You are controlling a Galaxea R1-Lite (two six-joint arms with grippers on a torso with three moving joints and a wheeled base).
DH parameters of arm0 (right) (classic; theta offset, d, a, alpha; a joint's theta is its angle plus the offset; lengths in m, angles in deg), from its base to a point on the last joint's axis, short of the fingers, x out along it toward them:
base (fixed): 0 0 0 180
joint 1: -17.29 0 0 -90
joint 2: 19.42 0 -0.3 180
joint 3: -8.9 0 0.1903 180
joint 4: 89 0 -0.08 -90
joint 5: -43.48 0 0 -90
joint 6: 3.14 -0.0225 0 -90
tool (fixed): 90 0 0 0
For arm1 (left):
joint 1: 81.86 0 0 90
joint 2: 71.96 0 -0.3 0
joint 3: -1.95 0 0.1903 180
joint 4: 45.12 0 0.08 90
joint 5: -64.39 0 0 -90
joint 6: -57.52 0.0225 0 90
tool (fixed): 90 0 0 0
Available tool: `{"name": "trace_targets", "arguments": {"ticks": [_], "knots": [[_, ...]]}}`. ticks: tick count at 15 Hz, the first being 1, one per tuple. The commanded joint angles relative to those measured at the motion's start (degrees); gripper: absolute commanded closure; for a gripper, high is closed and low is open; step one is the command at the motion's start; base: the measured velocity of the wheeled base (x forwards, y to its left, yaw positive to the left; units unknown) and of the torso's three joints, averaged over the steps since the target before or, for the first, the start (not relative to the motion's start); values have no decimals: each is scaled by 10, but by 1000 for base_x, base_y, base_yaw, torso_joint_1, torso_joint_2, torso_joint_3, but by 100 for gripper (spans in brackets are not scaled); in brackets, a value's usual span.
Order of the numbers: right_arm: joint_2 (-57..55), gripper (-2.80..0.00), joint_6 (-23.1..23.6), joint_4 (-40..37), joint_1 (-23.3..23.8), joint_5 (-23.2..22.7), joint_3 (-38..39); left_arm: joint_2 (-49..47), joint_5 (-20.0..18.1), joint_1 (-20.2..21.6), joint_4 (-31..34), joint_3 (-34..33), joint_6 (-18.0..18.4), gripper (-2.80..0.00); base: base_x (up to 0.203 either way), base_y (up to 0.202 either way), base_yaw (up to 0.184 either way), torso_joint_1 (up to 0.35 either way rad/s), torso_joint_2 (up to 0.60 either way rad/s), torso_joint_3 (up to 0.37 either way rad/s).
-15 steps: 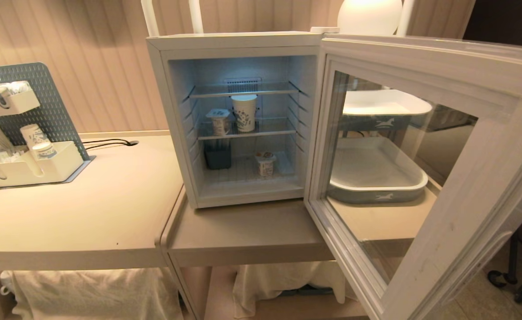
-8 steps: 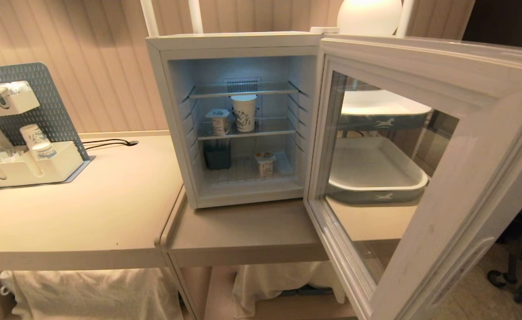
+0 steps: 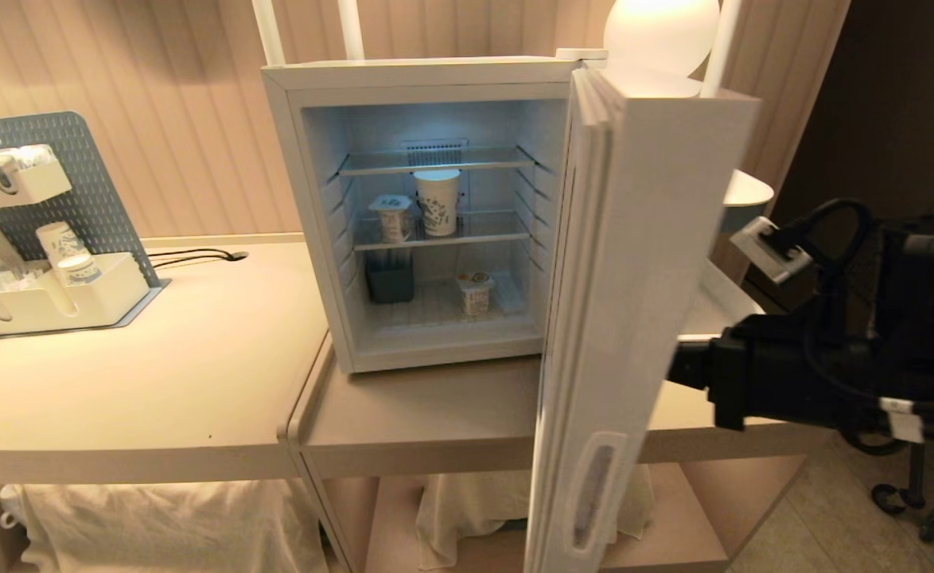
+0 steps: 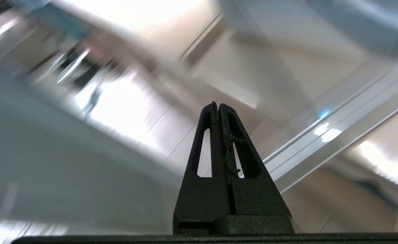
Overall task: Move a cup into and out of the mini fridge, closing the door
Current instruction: Close the freezer door
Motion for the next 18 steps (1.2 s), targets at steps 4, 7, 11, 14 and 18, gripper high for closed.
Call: {"name": "trace_targets", "arguments": {"ticks": [4, 7, 11, 14, 18], "knots": [[-205, 0, -1, 29, -129, 311, -191, 0, 0, 0, 0, -1, -1, 0, 0, 0, 0, 0, 0, 0], [-314, 0, 54, 25, -157, 434, -343, 0, 0, 0, 0, -1, -1, 0, 0, 0, 0, 0, 0, 0], [-440, 0, 160, 12, -185, 523, -530, 0, 0, 0, 0, -1, -1, 0, 0, 0, 0, 0, 0, 0], [-506, 0, 182, -23, -217, 566, -613, 0, 0, 0, 0, -1, -1, 0, 0, 0, 0, 0, 0, 0], [-541, 0, 212, -63, -238, 591, -679, 0, 1, 0, 0, -1, -2, 0, 0, 0, 0, 0, 0, 0]]}}
